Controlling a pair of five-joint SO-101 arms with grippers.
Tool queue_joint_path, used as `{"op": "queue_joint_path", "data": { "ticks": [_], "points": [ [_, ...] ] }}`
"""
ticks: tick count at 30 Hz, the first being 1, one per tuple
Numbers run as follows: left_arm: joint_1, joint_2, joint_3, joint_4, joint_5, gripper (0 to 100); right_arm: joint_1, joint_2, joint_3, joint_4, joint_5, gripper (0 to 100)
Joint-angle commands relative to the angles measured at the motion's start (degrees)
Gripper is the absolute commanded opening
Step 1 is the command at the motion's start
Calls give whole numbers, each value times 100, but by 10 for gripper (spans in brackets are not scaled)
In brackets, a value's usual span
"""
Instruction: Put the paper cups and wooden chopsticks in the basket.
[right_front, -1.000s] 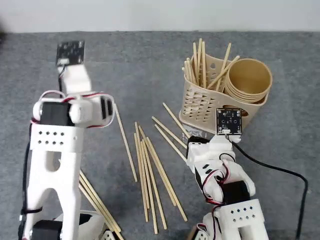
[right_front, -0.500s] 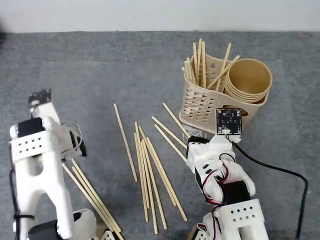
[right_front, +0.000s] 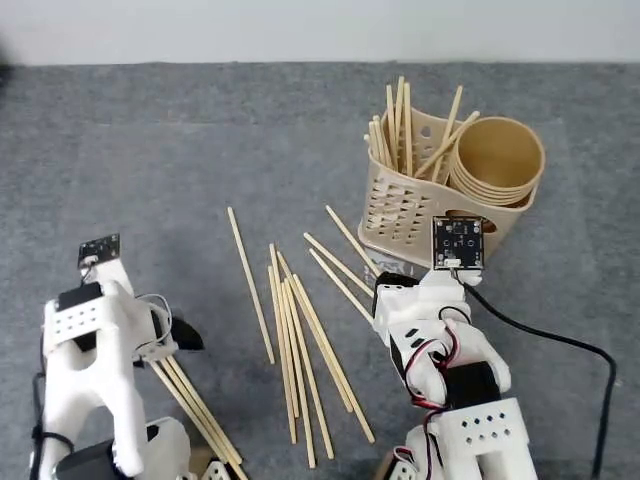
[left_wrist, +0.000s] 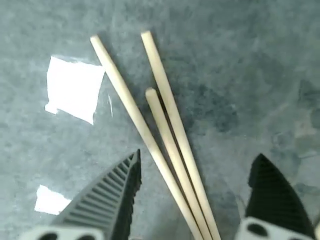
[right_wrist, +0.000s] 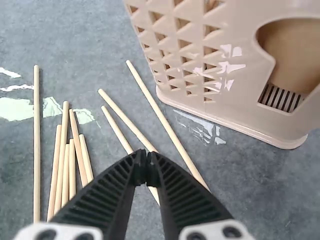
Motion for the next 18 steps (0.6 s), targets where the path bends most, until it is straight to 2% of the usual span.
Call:
{"op": "queue_joint_path", "data": {
  "ticks": [1,4,11,18],
  "points": [
    [0,-193,101,-334,-53,247,57,-101,-26,-75,-53,9],
    [0,-193,259,-580,-53,199,57,-101,-26,-66,-53,9],
    [9,-185,673,-1231,-53,192,57,-101,-26,-66,-44,9],
    [9,-185,690,-1257,-18,191,57,-101,-26,-66,-44,9]
  ]
}}
